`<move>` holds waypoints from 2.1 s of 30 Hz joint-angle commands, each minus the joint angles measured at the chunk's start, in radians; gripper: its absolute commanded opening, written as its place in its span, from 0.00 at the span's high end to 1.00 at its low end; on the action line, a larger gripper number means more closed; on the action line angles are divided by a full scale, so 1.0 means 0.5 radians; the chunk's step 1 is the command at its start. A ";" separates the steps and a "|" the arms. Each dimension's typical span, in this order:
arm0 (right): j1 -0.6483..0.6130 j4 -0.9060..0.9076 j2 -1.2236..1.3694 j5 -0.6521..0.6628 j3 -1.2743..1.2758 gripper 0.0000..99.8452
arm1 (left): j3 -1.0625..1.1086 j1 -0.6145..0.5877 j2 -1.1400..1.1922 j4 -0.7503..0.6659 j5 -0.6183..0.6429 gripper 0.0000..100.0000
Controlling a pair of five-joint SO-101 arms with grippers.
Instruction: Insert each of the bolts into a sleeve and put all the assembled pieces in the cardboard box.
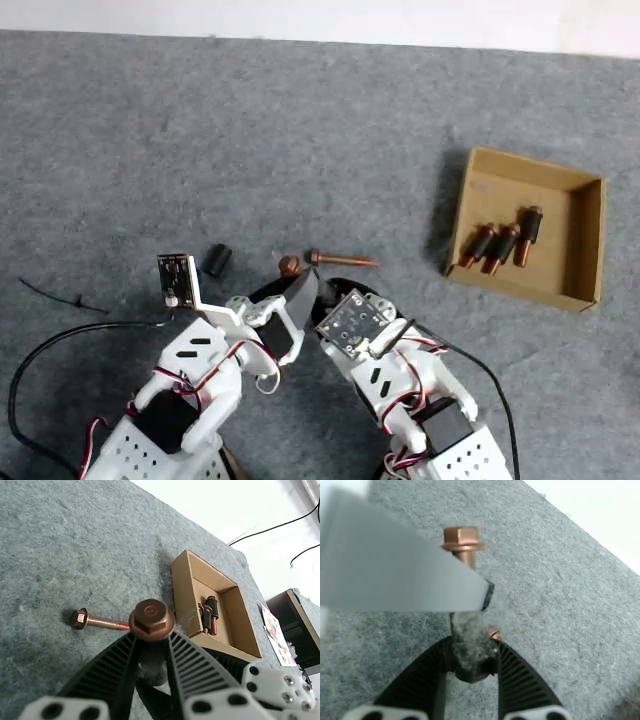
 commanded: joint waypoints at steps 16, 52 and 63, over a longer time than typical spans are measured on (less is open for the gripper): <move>0.078 -0.011 -0.038 0.009 0.192 1.00 | 0.054 -0.041 -0.002 0.021 -0.028 0.99; 0.078 -0.011 -0.038 0.012 0.192 1.00 | 0.054 -0.044 -0.002 0.021 -0.028 0.99; 0.078 -0.011 -0.038 0.012 0.192 1.00 | 0.051 -0.041 -0.002 0.021 -0.028 0.99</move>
